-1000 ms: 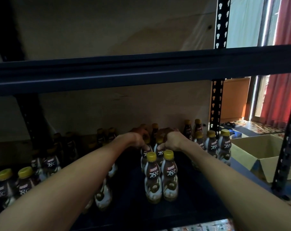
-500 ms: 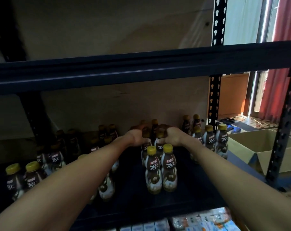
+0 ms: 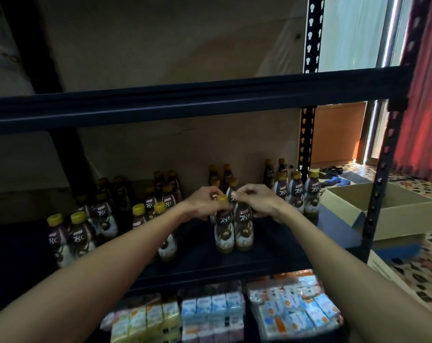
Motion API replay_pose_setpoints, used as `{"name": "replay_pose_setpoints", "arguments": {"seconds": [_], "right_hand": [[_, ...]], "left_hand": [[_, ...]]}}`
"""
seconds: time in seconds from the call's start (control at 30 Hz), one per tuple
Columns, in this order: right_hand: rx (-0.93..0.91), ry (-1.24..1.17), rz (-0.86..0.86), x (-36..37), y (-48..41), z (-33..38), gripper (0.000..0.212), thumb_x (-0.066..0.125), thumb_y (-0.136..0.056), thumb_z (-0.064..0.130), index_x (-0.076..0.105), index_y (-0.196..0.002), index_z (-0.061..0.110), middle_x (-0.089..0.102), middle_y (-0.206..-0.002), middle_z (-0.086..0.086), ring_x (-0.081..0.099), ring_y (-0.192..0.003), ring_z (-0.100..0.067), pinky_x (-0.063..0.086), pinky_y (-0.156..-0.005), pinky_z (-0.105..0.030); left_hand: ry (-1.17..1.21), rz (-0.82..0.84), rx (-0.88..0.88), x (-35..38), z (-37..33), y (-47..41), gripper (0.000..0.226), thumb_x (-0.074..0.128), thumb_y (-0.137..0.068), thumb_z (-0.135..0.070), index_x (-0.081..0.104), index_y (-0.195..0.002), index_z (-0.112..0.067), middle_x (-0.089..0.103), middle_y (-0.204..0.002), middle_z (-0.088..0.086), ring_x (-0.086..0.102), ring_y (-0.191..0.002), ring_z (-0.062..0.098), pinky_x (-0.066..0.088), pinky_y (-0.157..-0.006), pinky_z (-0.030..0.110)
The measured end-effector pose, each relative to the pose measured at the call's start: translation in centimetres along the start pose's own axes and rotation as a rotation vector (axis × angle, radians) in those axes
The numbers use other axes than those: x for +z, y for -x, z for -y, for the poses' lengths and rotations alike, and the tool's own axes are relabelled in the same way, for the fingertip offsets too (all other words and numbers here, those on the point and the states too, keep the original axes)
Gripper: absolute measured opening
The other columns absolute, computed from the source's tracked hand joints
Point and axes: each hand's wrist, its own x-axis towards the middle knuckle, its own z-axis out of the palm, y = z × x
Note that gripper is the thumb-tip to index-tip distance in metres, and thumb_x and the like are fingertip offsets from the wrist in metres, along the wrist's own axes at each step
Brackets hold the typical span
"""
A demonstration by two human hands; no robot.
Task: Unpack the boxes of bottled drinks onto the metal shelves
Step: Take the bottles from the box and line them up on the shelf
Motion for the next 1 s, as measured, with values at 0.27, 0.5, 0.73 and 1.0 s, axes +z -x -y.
{"name": "replay_pose_setpoints", "arguments": {"seconds": [0.27,0.5,0.73,1.0], "right_hand": [[-0.027,-0.017,-0.089,1.3,0.6,-0.7,0.012,0.072,-0.089,0.044,0.069,-0.097,0.035,0.07,-0.107,-0.001,0.068,-0.097,-0.022,0.059,-0.064,-0.034],[-0.119,-0.002,-0.072,1.0,0.7,-1.7,0.036,0.072,-0.088,0.051,0.067,-0.12,0.037,0.067,-0.123,0.006,0.059,-0.12,-0.014,0.051,-0.103,-0.038],[-0.134,0.067,-0.19,-3.3,2.8,-2.4,0.043,0.057,-0.1,0.047,0.056,-0.138,0.027,0.062,-0.127,0.002,0.057,-0.119,-0.017,0.044,-0.089,-0.027],[-0.109,0.019,-0.321,-9.7,4.0,-7.4,0.021,0.064,-0.099,0.028,0.066,-0.119,0.024,0.068,-0.103,0.007,0.063,-0.098,-0.012,0.044,-0.064,-0.006]], "left_hand": [[-0.093,-0.053,0.048,0.6,0.1,0.5,0.038,0.074,-0.088,-0.022,0.059,-0.122,-0.028,0.064,-0.089,-0.004,0.062,-0.081,0.012,0.058,-0.082,0.034],[-0.204,-0.103,0.092,0.7,-0.5,0.4,0.064,0.072,-0.085,-0.033,0.046,-0.143,-0.024,0.058,-0.13,0.001,0.057,-0.106,0.014,0.043,-0.081,0.021],[-0.364,-0.257,0.268,1.4,-4.6,-1.5,0.042,0.067,-0.089,-0.038,0.061,-0.124,-0.017,0.06,-0.119,0.004,0.059,-0.11,0.022,0.05,-0.091,0.035],[-0.442,-0.212,0.324,6.7,-12.0,-6.5,0.033,0.063,-0.092,-0.032,0.06,-0.122,-0.017,0.06,-0.123,0.007,0.059,-0.109,0.024,0.053,-0.093,0.042]]}}
